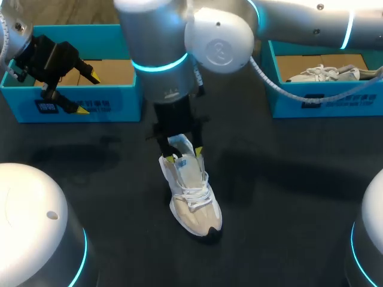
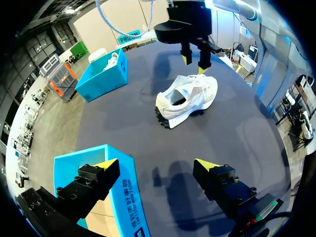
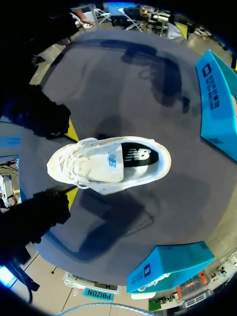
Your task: Take the shoe out of the shoebox, open the shoe tongue, remove and reinsert the insole, then place the shoe into the shoebox
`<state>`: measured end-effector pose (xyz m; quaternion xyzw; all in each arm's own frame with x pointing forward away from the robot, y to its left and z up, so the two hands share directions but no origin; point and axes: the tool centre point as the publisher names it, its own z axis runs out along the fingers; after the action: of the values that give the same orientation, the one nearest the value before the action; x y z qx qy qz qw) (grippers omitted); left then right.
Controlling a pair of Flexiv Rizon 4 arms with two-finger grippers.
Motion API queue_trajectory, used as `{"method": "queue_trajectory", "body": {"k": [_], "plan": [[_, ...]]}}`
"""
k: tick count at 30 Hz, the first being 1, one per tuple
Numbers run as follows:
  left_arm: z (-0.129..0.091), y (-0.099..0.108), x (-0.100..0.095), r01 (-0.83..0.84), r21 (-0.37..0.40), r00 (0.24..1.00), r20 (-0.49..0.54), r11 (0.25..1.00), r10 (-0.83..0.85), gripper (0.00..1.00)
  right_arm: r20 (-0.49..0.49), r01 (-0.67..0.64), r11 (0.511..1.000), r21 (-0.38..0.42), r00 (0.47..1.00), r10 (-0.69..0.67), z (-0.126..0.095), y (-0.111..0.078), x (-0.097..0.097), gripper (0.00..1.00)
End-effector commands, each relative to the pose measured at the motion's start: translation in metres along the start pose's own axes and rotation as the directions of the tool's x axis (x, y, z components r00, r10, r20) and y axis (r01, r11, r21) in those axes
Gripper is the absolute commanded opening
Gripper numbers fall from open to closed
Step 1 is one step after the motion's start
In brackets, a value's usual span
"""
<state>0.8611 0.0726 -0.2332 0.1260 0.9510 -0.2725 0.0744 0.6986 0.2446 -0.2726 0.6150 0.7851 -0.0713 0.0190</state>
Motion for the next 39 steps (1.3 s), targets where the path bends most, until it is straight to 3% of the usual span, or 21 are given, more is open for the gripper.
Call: {"method": "queue_trajectory", "body": {"k": [1,7,15,24,27,33,39], "plan": [[0.0,0.0,-0.001,0.0,-0.004,1.0,-0.002,1.0,0.0,1.0,0.023,-0.009,0.999,-0.034,1.0,0.009,0.009,-0.006,0.006,0.29],[0.0,0.0,-0.001,0.0,-0.004,1.0,-0.002,1.0,0.0,1.0,0.013,-0.017,0.999,-0.037,1.0,0.017,0.026,-0.004,0.0,0.2],[0.0,0.0,-0.001,0.0,-0.004,1.0,-0.002,1.0,0.0,1.0,0.001,0.023,0.999,-0.025,1.0,-0.023,0.056,0.018,-0.004,0.27],[0.0,0.0,-0.001,0.0,-0.004,1.0,-0.002,1.0,0.0,1.0,-0.011,0.056,0.998,-0.025,0.998,-0.056,0.079,0.038,-0.007,0.23],[0.0,0.0,-0.001,0.0,-0.004,1.0,-0.002,1.0,0.0,1.0,-0.021,0.062,0.998,-0.031,0.998,-0.062,0.078,0.04,-0.009,0.22],[0.0,0.0,-0.001,0.0,-0.004,1.0,-0.002,1.0,0.0,1.0,-0.001,0.073,0.995,-0.071,0.997,-0.073,0.056,0.038,-0.017,0.24],[0.0,0.0,-0.001,0.0,-0.004,1.0,-0.002,1.0,0.0,1.0,-0.043,0.172,0.983,-0.067,0.984,-0.175,0.07,0.049,-0.006,0.33]]}}
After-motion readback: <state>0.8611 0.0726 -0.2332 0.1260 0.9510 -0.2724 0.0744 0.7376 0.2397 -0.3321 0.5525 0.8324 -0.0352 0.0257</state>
